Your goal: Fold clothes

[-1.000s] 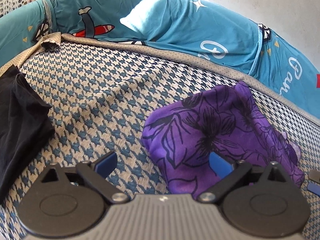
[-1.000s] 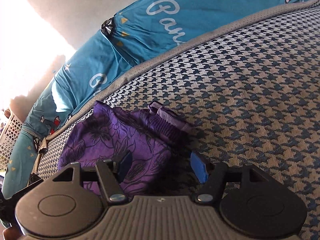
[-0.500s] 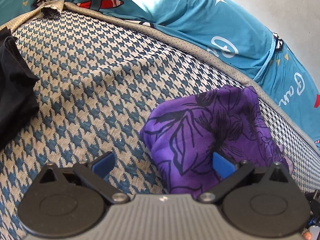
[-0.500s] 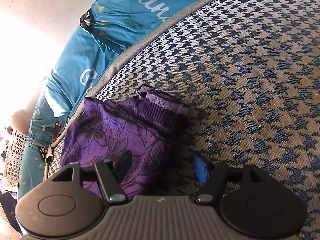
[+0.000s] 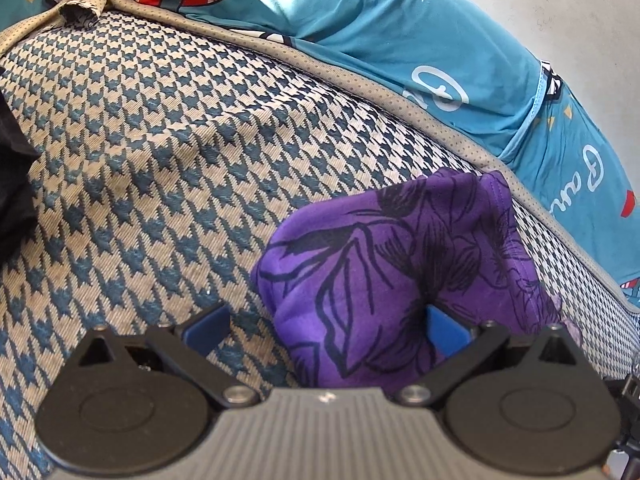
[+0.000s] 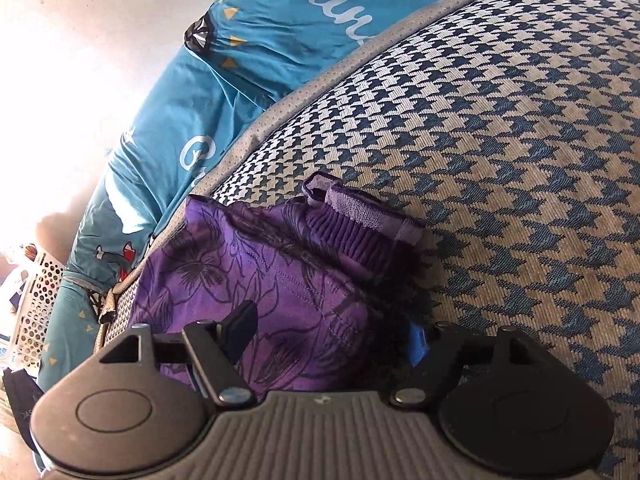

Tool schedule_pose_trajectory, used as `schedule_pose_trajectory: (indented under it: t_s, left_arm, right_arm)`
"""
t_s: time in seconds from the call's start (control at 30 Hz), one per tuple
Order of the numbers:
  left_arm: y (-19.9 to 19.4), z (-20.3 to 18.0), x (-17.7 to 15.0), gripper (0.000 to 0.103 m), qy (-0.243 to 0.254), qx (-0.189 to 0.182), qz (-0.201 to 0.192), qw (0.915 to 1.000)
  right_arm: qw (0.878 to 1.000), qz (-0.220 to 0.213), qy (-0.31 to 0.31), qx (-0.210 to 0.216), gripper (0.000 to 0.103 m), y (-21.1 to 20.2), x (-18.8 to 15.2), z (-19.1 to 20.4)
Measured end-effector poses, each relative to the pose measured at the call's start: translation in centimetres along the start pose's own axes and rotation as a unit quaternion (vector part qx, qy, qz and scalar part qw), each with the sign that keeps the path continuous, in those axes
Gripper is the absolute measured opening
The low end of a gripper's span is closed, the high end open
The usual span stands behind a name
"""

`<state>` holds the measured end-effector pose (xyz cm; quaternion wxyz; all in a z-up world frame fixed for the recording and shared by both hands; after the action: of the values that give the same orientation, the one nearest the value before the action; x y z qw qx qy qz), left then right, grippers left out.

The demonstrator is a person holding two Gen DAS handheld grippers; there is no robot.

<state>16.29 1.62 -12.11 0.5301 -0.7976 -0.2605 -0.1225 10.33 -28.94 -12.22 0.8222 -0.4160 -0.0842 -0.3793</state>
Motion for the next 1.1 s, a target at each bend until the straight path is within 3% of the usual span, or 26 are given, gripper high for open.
schedule_pose_trajectory:
  t_s: [0.37, 0.6, 0.83, 0.9, 1.0, 1.1]
  left_arm:
    - [1.2, -1.3, 0.6, 0.103, 0.003, -0.021, -0.006, 0.9998]
    - [1.7, -2.3, 0.6, 0.103, 0.019, -0.031, -0.006, 0.9993]
    - [1.9, -3.2, 0.4, 0.102, 0.032, -0.021, -0.013, 0.9992]
    - [1.8, -3.4, 0.3, 0.102, 0.032, -0.016, -0.018, 0.9992]
    - [1.6, -3.6, 0.2, 0.093, 0.034, -0.006, -0.027, 0.9990]
    - [1.2, -3.8, 0.0, 0.079, 0.042, 0.003, -0.033, 0.9986]
  right_arm:
    - [0.999, 0.002, 0.012, 0.031, 0.069, 1.1, 0.4, 0.4]
    - [0.999, 0.010, 0.009, 0.046, 0.054, 2.3, 0.4, 1.2]
    - [0.999, 0.014, -0.007, 0.047, 0.052, 3.5, 0.2, 2.5]
    - [0.999, 0.014, -0.013, 0.045, 0.043, 3.7, 0.1, 2.6]
    - [0.999, 0.019, -0.018, 0.047, 0.030, 3.9, 0.0, 3.1]
    - [0.998, 0.017, -0.034, 0.039, 0.026, 3.9, -0.1, 3.5]
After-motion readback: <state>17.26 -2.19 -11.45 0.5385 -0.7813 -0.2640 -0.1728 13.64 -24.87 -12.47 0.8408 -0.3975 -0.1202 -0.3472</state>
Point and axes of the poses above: each gripper's, at about its wrist camera, not at the fingertips, and y roughly the way its jaws point, z to its left, x to its top, the point moved 10 cm from there along y, roughly the way its jaws point, and after that the axes turned 2 degrees about -y, right-handed, at the moved point
